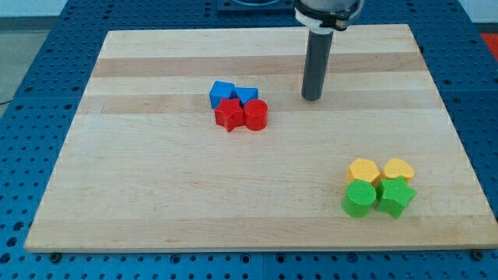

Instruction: Push green star along with green circle to the bottom center

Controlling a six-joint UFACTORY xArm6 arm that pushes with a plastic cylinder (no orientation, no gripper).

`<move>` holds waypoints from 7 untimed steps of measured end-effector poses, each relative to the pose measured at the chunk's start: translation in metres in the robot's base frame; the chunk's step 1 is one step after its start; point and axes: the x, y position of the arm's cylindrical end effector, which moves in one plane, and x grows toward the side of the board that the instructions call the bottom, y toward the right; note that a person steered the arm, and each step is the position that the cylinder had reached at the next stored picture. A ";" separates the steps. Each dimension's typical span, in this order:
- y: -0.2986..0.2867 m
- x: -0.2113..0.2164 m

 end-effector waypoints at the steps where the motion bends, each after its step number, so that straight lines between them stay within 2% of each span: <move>1: 0.000 0.000; 2: 0.005 -0.007; 4: 0.116 0.006; 6: 0.121 0.006; 7: 0.187 0.015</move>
